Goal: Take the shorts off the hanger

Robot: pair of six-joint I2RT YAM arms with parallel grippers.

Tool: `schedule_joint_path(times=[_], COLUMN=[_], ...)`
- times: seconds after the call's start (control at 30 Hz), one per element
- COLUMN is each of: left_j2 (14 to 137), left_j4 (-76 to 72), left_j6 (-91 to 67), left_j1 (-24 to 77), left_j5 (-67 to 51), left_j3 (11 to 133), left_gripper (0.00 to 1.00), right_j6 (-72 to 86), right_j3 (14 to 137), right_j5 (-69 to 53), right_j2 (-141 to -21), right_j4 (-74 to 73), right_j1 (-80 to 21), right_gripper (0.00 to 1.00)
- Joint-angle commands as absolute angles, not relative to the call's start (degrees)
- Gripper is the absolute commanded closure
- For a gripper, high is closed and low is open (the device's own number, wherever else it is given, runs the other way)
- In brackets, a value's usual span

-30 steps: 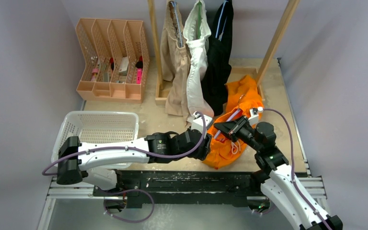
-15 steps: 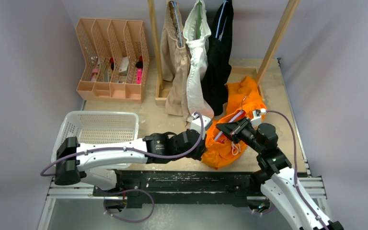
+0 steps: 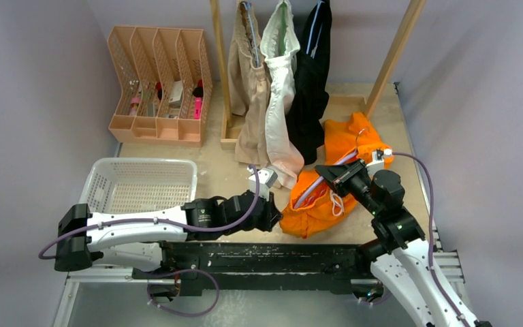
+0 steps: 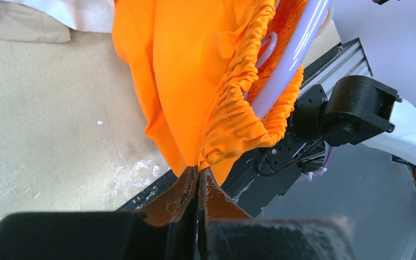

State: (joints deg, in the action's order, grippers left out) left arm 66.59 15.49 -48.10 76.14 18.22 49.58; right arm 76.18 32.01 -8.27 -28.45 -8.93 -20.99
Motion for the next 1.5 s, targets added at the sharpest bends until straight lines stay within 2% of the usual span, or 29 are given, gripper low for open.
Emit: schedule_joint_path(times=[0.0, 0.17, 0.4, 0.53, 0.63, 0.8, 0.87, 1.07, 1.1, 1.17, 1.27, 1.33, 1.47], left_j2=[65.7, 66.85, 69.02, 68.95, 67.86, 65.96, 66.1, 67.23, 67.3, 67.05, 64.89, 63.24, 60.54], left_j4=[18.55, 18.81, 18.91, 17.91, 15.6, 9.56, 10.14, 16.05, 17.85, 20.88, 22.39, 22.83, 19.71], left_j6=[-50.25, -51.01, -51.55, -52.81, -55.25, -59.35, -59.0, -55.69, -55.56, -55.32, -54.43, -54.01, -50.73], left_j1=[76.03, 76.11, 76.19, 76.31, 76.51, 77.24, 77.25, 77.23, 77.25, 77.25, 77.25, 77.24, 77.26], left_j5=[17.52, 18.57, 19.63, 19.78, 19.18, 18.82, 19.12, 23.34, 25.07, 28.02, 31.61, 33.12, 29.97], left_j3=[46.77, 46.19, 45.53, 43.61, 39.8, 33.9, 34.8, 41.67, 43.35, 46.6, 50.21, 51.73, 53.21], left_gripper=[1.0, 1.0, 1.0, 1.0, 1.0, 1.0, 1.0, 1.0, 0.99, 0.78, 0.61, 0.54, 0.48], right_j6=[75.6, 77.25, 82.76, 81.54, 77.64, 72.9, 73.34, 74.86, 74.18, 72.92, 71.94, 72.39, 73.95], right_j3=[34.28, 33.23, 28.69, 29.0, 29.65, 36.17, 35.98, 30.49, 30.55, 31.31, 31.37, 30.42, 28.7], right_j5=[-4.57, -5.79, -11.66, -11.53, -12.14, -7.7, -9.53, -20.9, -21.37, -21.4, -21.6, -21.62, -20.81], right_j2=[-28.03, -27.33, -26.77, -26.87, -26.03, -27.11, -28.66, -33.13, -33.62, -34.32, -34.71, -34.67, -34.73], right_j4=[-3.43, -3.14, 5.68, 6.72, 13.47, 2.05, 0.31, 9.85, 9.56, 6.77, 3.03, 2.14, 3.79], right_j1=[-20.4, -20.39, -20.39, -20.39, -20.38, -20.37, -20.39, -20.39, -20.39, -20.39, -20.37, -20.38, -20.35], right_gripper=[1.0, 1.0, 1.0, 1.0, 1.0, 1.0, 1.0, 1.0, 1.0, 1.0, 1.0, 1.0, 1.0])
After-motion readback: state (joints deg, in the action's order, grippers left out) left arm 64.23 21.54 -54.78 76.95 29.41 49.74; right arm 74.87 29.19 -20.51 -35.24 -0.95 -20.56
